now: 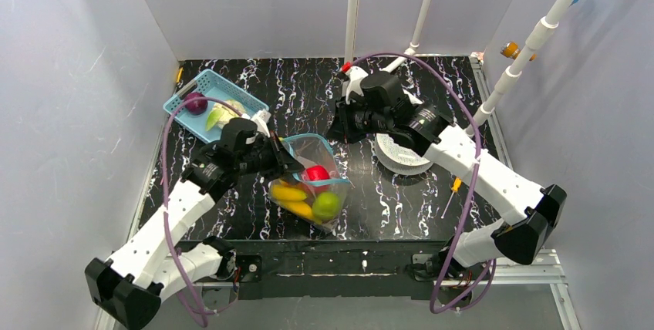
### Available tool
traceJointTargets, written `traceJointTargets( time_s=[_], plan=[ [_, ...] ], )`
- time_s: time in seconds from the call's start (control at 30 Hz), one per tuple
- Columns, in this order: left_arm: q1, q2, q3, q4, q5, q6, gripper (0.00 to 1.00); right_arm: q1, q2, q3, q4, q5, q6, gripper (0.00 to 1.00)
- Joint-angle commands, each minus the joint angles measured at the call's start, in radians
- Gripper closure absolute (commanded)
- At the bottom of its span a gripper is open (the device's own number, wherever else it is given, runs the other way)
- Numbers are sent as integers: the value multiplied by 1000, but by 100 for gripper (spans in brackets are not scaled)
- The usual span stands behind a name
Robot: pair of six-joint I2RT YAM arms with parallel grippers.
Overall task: Place the food in the zip-top bag and seal the zipper
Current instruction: Adjust the zipper food storage bag at the center of the board.
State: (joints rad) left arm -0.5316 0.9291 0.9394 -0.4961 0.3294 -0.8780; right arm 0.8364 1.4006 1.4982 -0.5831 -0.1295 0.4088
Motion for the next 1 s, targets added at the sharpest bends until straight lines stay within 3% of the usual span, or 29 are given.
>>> traceJointTargets(
  time_s=[0.0, 0.2, 0.4, 0.5, 0.63, 0.73, 0.8, 0.9, 0.97],
  plan=[
    [5, 15, -44, 22, -11, -74, 100, 48, 1, 16, -31, 51, -144, 77],
    [5, -16, -37, 2, -35, -70, 100, 79, -69, -50, -49, 45, -234, 27],
    [5, -35, -40, -16, -47, -68, 100, 81, -213, -101, -59, -44, -268, 7],
    [5, -39, -28, -18, -45, -62, 100, 81, -296, -215, -27, -190, -334, 4],
    [5, -47, -12, -39, -48, -46, 100, 82, -363, -360, 47, -255, -386, 3],
    [5, -51, -7, -42, -48, -47, 100, 97, -373, -425, 152, -259, -382, 3],
    [5, -53, -8, -38, -47, -50, 100, 125, -352, -432, 219, -149, -349, 5],
    [5, -56, -9, -30, -54, -62, 100, 156, -295, -411, 263, -72, -362, 17],
    [5, -60, -8, -20, -54, -70, 100, 165, -261, -410, 287, -23, -390, 36]
  ],
)
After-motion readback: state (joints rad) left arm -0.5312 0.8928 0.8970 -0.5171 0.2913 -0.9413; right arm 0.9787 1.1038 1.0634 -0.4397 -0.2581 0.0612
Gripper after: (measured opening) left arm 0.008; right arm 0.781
